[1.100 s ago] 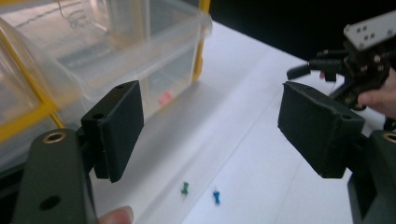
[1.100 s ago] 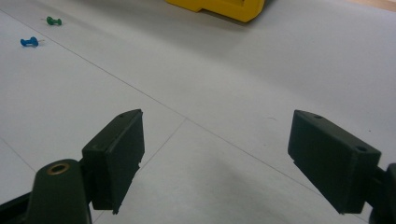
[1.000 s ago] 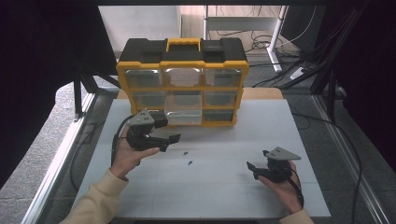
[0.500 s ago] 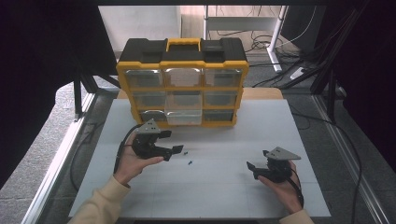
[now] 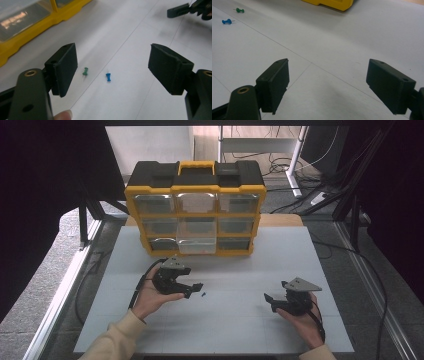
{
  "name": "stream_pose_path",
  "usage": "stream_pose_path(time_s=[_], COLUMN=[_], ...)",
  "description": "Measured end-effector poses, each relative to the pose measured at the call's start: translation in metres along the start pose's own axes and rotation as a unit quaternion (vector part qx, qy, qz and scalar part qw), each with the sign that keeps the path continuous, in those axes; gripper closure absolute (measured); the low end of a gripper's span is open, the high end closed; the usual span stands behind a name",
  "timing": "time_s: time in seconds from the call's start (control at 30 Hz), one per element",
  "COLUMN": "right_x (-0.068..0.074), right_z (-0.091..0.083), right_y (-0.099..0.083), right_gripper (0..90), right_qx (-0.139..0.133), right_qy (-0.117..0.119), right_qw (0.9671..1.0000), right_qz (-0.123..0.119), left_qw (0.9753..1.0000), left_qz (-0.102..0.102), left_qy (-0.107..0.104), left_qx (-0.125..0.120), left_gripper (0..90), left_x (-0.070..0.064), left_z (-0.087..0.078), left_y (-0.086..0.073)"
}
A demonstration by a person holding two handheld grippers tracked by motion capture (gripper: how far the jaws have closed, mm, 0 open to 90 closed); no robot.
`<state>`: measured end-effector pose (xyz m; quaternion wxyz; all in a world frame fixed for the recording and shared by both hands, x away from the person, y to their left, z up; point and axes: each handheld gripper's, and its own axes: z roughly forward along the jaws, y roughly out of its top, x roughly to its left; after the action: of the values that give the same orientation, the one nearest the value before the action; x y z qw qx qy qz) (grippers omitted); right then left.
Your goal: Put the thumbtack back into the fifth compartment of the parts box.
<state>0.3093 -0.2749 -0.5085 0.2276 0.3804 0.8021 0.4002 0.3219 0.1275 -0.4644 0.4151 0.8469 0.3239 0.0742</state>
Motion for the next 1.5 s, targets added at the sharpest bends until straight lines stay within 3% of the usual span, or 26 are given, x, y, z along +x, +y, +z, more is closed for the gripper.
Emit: stream_pose_path(time_s=[0.43,0.77,0.93,1.1,1.5], right_x=[-0.001,0.000,0.000,0.000,0.000], right_z=[0.001,0.000,0.000,0.001,0.001], right_y=[0.000,0.000,0.000,0.000,0.000], right_gripper=[19.1,19.1,19.1,19.2,19.2], right_qx=[0.000,0.001,0.002,0.003,0.003], right_qy=[0.002,0.001,0.001,0.000,-0.001], right_qw=[1.0000,1.0000,1.0000,1.0000,1.0000], right_qz=[0.002,0.002,0.001,-0.001,0.000], left_qw=[0.9993,0.9969,0.9940,0.9925,0.9896], left_qz=[-0.009,0.013,0.028,0.034,0.035], left_qy=[-0.007,-0.012,-0.008,-0.002,0.006], left_qx=[0.036,0.076,0.106,0.117,0.140], left_gripper=[23.6,25.4,26.5,28.8,52.5], left_x=[0.004,-0.005,-0.007,-0.009,-0.013], left_z=[0.032,0.048,0.057,0.065,0.075], left_y=[0.001,-0.005,-0.011,-0.013,-0.016])
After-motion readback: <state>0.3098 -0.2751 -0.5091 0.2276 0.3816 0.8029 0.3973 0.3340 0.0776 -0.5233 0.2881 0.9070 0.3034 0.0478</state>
